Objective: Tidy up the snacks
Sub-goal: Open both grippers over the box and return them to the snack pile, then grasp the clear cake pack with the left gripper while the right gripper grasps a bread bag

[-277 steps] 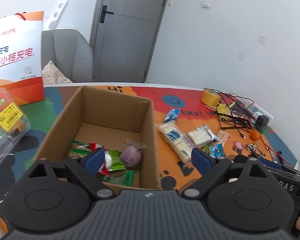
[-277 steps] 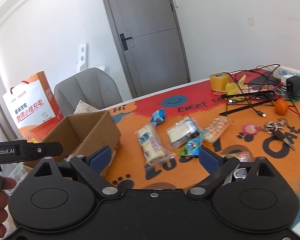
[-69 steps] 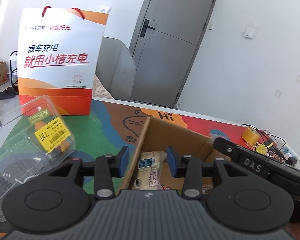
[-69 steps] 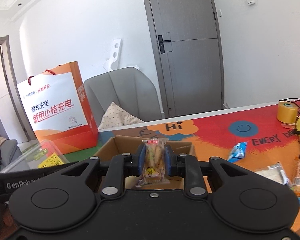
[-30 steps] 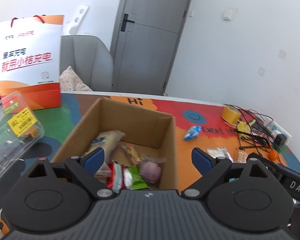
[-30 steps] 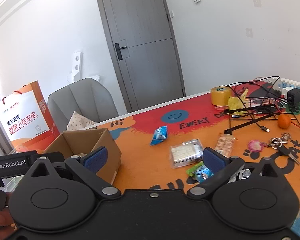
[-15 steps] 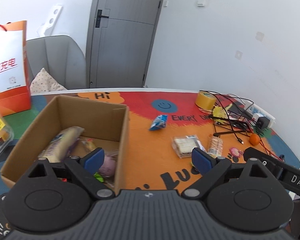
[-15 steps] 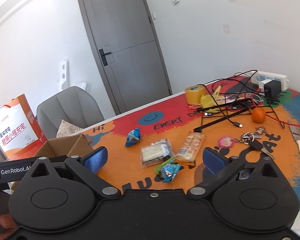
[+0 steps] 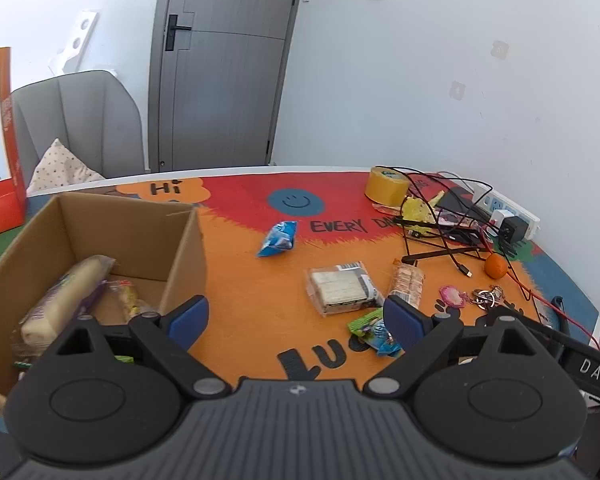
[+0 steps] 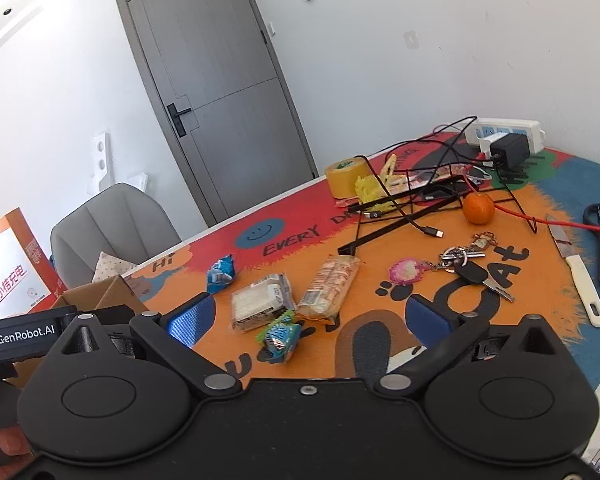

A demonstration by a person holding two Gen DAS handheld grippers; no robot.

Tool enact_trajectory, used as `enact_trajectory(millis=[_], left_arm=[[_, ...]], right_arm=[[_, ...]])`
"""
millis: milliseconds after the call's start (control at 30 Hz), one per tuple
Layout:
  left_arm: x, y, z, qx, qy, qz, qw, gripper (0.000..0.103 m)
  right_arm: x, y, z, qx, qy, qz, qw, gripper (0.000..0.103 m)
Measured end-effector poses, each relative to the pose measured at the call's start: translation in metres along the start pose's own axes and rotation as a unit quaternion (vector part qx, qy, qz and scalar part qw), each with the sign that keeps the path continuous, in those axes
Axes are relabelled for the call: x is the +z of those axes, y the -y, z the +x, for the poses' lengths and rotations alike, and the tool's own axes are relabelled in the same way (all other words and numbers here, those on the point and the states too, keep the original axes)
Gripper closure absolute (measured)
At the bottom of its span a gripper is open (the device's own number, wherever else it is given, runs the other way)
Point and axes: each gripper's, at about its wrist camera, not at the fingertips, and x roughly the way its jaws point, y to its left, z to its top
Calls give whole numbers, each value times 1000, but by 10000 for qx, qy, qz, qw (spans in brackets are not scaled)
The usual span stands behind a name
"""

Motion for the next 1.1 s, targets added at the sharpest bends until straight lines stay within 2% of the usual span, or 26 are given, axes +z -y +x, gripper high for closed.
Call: enact_trajectory(millis=[200, 400, 933, 1100], left_arm=[[0, 14, 19, 50, 37, 158, 9999, 11], [0, 20, 45, 103, -118, 135, 9998, 12], [19, 42, 112, 303, -424, 18, 9986, 13], [18, 48, 134, 381, -582, 39, 9976, 13]], right_arm=[[-3, 17, 16, -21, -139, 162, 9998, 2], [-5, 24, 39, 13, -359, 237, 9991, 14], [13, 41, 102, 57, -700, 519, 9962, 31], [15, 51, 113, 18, -742, 686, 9949, 32]])
